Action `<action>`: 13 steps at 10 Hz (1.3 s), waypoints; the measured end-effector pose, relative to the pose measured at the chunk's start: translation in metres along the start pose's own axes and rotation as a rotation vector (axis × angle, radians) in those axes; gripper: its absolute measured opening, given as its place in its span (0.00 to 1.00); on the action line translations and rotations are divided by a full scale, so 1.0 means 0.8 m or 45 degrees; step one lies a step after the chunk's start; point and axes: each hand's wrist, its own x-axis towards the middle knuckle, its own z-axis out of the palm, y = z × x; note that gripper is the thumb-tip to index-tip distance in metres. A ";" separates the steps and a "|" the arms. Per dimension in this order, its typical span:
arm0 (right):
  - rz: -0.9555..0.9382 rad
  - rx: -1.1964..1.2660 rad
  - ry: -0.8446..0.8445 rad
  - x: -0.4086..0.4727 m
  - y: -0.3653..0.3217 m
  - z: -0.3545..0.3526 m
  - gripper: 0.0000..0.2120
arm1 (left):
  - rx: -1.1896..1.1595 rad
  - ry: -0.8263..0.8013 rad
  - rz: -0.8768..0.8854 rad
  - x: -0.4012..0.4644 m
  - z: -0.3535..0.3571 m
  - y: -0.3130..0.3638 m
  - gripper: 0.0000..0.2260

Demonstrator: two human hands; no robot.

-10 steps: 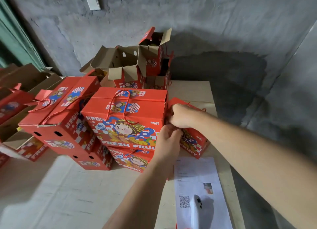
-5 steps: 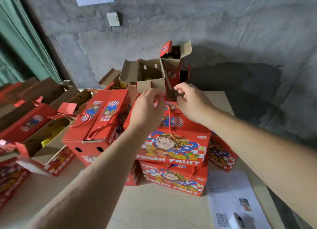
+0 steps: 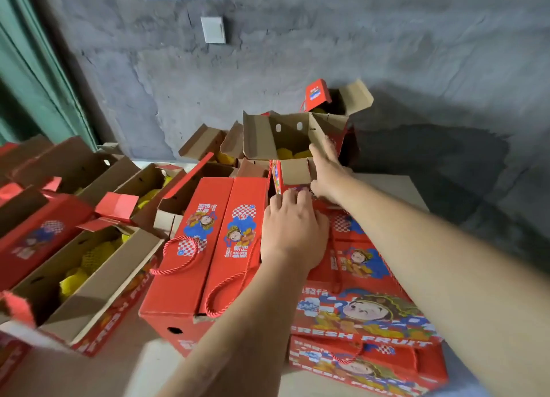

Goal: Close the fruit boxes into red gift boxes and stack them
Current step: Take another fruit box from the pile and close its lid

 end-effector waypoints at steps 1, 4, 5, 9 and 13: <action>-0.024 0.051 -0.115 0.013 0.016 0.021 0.49 | 0.019 -0.005 0.002 -0.002 0.000 0.005 0.15; 0.178 0.313 -0.107 0.027 0.034 0.030 0.45 | 0.089 -0.033 0.016 0.002 0.005 0.015 0.17; 0.195 0.400 0.078 0.035 0.032 0.026 0.30 | 0.102 -0.026 -0.028 -0.001 0.006 0.014 0.16; 0.638 0.736 0.299 0.039 0.046 0.028 0.31 | 0.147 -0.037 -0.009 0.002 0.009 0.017 0.18; 0.890 1.472 0.028 0.048 0.059 0.011 0.30 | 0.235 -0.078 -0.010 0.020 0.016 0.018 0.20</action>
